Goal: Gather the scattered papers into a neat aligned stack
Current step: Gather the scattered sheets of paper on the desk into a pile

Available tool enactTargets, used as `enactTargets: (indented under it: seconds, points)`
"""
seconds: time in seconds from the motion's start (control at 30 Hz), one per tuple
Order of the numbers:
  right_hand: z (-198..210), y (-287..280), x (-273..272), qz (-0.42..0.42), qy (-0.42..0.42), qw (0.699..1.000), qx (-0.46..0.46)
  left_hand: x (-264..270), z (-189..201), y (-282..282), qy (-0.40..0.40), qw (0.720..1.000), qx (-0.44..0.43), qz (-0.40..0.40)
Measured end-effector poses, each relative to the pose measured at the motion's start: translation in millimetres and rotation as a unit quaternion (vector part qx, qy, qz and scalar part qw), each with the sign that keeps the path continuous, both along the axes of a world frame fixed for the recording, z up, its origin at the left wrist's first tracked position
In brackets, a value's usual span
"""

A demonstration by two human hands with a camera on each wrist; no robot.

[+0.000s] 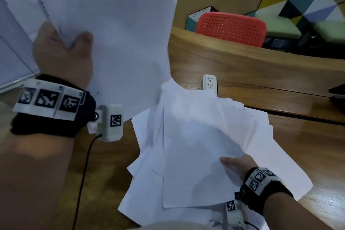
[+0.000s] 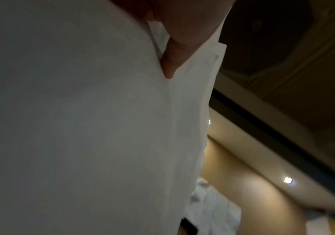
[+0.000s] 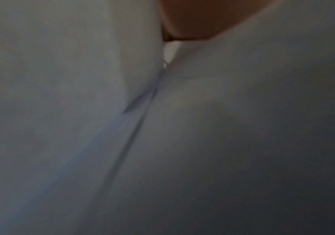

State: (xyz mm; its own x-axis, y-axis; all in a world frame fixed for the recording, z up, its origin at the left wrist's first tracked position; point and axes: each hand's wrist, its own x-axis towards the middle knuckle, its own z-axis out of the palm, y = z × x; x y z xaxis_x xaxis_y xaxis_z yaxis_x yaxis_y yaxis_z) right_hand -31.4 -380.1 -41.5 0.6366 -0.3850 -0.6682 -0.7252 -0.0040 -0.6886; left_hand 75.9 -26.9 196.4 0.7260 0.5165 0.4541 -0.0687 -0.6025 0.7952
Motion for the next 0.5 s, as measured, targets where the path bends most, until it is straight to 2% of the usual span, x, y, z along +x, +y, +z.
enactTargets:
  seconds: [0.07, 0.13, 0.23, 0.27, 0.37, 0.43, 0.5]
  points:
    - [2.6, -2.0, 0.3, -0.003, 0.000, 1.000, -0.011, 3.8, -0.5, -3.3, -0.025, 0.998, -0.042, -0.050]
    - [2.0, -4.7, 0.7, -0.004, -0.013, 1.000, 0.004, 4.0, -14.1, -12.6, -0.015, 0.998, -0.035, -0.045]
    - [4.1, -4.9, 2.4, -0.031, -0.020, 0.999, 0.027, 1.4, -58.0, -44.2, 0.093, 0.989, -0.101, -0.049]
    - [3.4, -4.8, 3.6, -0.049, -0.023, 0.997, 0.059, 1.3, -79.8, -50.9, 0.133, 0.986, -0.096, -0.043]
    - [-2.2, -6.3, 3.7, -0.085, -0.047, 0.987, 0.129, -9.4, -143.5, -68.3, 0.309, 0.938, -0.087, -0.132]
    - [0.6, -5.7, 2.7, -0.065, -0.064, 0.985, 0.145, -24.4, -178.0, -75.0, 0.390, 0.903, -0.065, -0.168]
    - [13.1, -2.2, 0.4, -0.008, -0.071, 0.991, 0.112, -40.1, -202.2, -82.9, 0.488, 0.846, 0.060, -0.208]
